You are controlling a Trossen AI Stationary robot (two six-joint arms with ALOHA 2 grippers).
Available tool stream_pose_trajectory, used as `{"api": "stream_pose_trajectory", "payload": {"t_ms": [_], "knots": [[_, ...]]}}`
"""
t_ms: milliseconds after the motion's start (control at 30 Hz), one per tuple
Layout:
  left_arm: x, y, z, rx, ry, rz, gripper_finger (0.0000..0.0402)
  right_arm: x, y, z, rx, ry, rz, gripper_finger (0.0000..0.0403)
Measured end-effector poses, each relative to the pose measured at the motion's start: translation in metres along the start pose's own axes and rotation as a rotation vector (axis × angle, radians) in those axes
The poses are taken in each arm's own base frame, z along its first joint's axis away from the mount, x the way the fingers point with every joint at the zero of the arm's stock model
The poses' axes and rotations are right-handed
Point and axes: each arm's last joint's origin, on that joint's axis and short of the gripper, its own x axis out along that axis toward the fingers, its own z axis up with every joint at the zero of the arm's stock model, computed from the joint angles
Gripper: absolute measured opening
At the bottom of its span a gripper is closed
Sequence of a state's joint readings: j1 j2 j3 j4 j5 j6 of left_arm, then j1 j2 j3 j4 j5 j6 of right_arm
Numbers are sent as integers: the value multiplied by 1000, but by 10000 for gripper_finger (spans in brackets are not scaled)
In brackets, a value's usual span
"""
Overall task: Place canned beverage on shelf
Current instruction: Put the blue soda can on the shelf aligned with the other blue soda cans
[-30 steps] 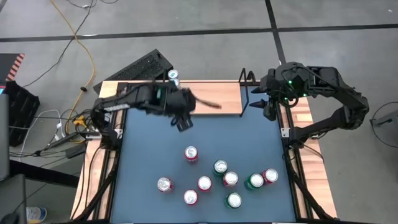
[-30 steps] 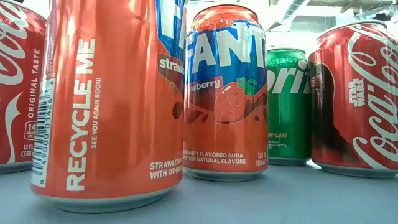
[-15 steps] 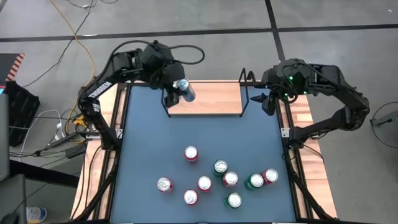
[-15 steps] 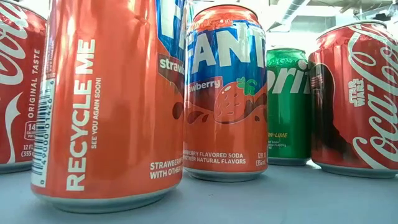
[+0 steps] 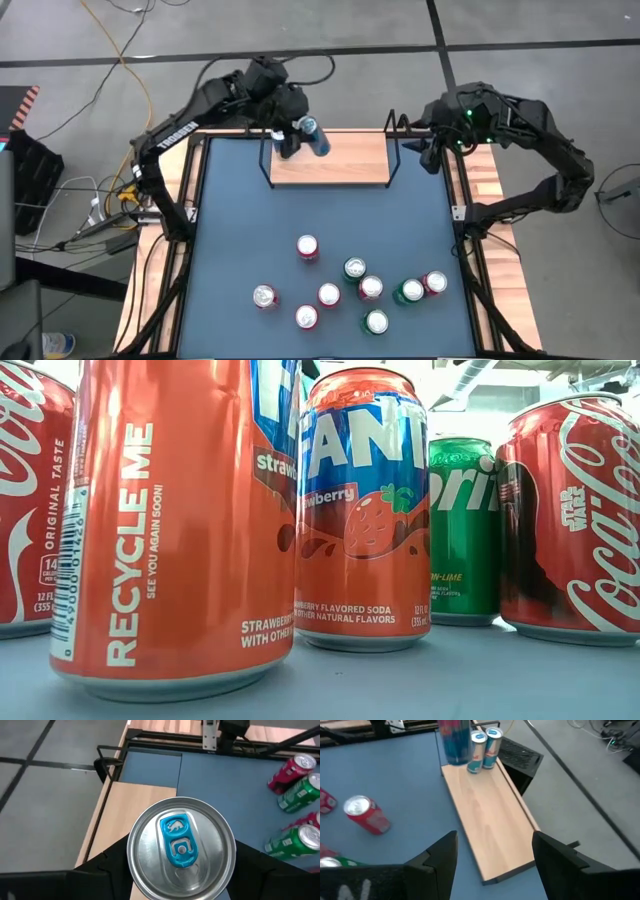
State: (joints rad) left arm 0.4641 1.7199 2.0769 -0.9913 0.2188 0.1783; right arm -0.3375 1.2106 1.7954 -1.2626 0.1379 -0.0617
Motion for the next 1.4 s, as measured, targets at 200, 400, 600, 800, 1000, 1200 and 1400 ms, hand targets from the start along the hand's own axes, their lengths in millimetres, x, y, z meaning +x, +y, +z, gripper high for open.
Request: {"api": "stream_pose_trajectory", "payload": {"t_ms": [200,400,600,800,1000,1200,1400], "knots": [[26,6,-24,-22,87,2,218,1,-7,4,-55,-37,-34,240],[27,20,-49,-55,24,10,218,1,-16,6,-79,-65,-74,240],[10,24,-78,-70,17,30,218,1,-28,4,-49,-51,-130,240],[14,31,-105,-70,83,41,219,1,-38,4,-5,-59,-176,240],[24,39,-126,-108,155,54,219,1,-47,5,24,-75,-217,240],[28,39,-142,-146,242,56,219,0,-52,4,42,-72,-242,240],[27,43,-143,-85,249,92,220,0,-54,4,51,-76,-251,240]]}}
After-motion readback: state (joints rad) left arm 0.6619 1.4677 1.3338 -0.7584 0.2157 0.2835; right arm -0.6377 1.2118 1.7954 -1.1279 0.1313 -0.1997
